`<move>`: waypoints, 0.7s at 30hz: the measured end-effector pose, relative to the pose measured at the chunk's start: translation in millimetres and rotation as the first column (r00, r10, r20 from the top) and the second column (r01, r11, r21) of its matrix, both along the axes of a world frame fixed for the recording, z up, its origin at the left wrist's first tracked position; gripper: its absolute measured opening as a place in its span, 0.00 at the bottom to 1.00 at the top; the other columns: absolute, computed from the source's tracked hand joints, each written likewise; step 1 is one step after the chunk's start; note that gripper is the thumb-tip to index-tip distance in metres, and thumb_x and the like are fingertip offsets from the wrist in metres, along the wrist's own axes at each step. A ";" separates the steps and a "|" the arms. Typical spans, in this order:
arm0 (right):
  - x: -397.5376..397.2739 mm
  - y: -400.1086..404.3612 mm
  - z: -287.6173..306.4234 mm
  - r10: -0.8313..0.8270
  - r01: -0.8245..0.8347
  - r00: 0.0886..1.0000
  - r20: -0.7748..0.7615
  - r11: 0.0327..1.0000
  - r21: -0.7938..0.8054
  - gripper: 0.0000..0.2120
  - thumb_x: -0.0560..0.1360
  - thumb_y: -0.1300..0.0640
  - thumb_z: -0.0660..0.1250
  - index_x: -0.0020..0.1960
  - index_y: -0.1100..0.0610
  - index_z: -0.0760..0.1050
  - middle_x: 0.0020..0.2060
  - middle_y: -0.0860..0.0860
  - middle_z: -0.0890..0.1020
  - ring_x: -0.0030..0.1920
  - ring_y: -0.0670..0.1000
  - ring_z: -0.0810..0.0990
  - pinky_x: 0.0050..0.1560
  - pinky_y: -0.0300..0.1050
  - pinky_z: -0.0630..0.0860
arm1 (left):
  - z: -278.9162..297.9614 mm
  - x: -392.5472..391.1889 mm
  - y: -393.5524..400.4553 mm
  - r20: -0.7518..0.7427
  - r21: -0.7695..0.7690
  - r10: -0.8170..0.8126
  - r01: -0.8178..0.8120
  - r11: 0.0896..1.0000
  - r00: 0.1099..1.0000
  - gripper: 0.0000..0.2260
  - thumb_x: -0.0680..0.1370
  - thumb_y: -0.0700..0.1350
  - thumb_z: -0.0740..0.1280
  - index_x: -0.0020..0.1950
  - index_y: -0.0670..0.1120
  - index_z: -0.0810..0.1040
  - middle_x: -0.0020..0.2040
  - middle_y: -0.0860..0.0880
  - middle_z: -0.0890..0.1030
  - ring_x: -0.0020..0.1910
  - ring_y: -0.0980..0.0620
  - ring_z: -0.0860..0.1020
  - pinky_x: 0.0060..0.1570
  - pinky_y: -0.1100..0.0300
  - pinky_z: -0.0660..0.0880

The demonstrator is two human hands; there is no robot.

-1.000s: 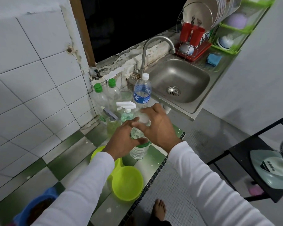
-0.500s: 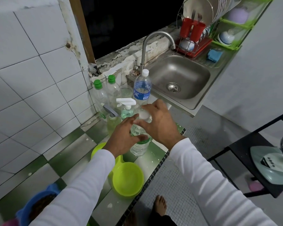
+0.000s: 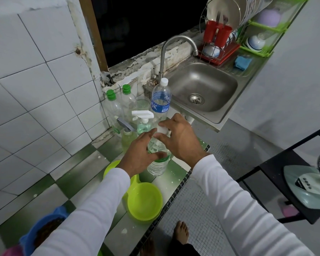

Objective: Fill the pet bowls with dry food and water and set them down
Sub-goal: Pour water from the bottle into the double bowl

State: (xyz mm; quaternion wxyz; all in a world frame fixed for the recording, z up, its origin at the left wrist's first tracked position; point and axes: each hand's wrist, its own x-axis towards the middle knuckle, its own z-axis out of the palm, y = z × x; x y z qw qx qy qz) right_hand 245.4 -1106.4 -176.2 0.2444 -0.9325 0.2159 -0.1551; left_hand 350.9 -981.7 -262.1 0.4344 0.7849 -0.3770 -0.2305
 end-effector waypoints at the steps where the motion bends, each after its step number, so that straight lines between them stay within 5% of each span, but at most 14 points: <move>1: -0.6 0.0 0.1 0.027 -0.027 1.000 0.012 1.000 -0.013 0.18 0.75 0.53 0.74 0.64 0.55 0.81 0.52 0.55 0.76 0.50 0.56 0.77 0.54 0.51 0.77 | -0.1 0.0 -0.1 -0.007 -0.003 -0.001 0.001 1.000 1.000 0.43 0.65 0.66 0.78 0.76 0.55 0.69 0.69 0.54 0.76 0.68 0.52 0.75 0.65 0.46 0.77; 4: -3.8 -0.6 -1.3 0.139 -0.138 0.990 0.010 0.988 -0.070 0.27 0.70 0.64 0.69 0.69 0.55 0.78 0.57 0.56 0.79 0.56 0.59 0.74 0.58 0.54 0.74 | -0.3 -0.1 -0.5 0.001 -0.004 -0.004 0.004 1.000 1.000 0.43 0.66 0.66 0.77 0.77 0.54 0.68 0.68 0.53 0.77 0.67 0.51 0.77 0.65 0.46 0.77; 7: -4.4 0.4 0.5 0.112 -0.111 0.994 0.011 0.992 -0.055 0.33 0.69 0.54 0.69 0.74 0.53 0.72 0.63 0.55 0.77 0.61 0.58 0.72 0.63 0.54 0.73 | 0.2 -0.7 -1.0 0.004 -0.014 0.002 -0.002 1.000 1.000 0.44 0.65 0.65 0.76 0.78 0.53 0.68 0.68 0.52 0.76 0.67 0.51 0.76 0.66 0.47 0.77; 10: -0.9 0.6 0.0 0.040 -0.040 0.999 -0.014 0.998 -0.046 0.29 0.73 0.43 0.74 0.69 0.54 0.76 0.56 0.55 0.75 0.56 0.57 0.76 0.57 0.51 0.76 | 0.3 -0.4 -0.2 -0.027 -0.001 0.007 -0.007 1.000 1.000 0.45 0.65 0.66 0.77 0.78 0.55 0.67 0.71 0.54 0.75 0.69 0.52 0.75 0.67 0.47 0.76; 16: 2.0 -0.1 -1.4 0.019 -0.019 0.995 0.101 1.000 0.005 0.16 0.76 0.54 0.73 0.63 0.55 0.81 0.52 0.53 0.76 0.43 0.49 0.74 0.50 0.45 0.75 | -0.8 -0.6 0.3 -0.003 0.002 0.006 -0.006 1.000 1.000 0.43 0.66 0.65 0.78 0.78 0.54 0.68 0.71 0.53 0.75 0.69 0.51 0.74 0.67 0.46 0.76; 21: -5.6 -8.1 -15.2 -0.229 0.174 0.938 0.260 0.961 0.216 0.12 0.74 0.55 0.74 0.58 0.53 0.83 0.51 0.51 0.78 0.39 0.46 0.78 0.52 0.45 0.78 | 0.2 -1.6 0.8 -0.030 -0.026 0.009 -0.010 1.000 0.999 0.45 0.67 0.62 0.79 0.80 0.54 0.65 0.73 0.52 0.72 0.71 0.51 0.73 0.69 0.46 0.75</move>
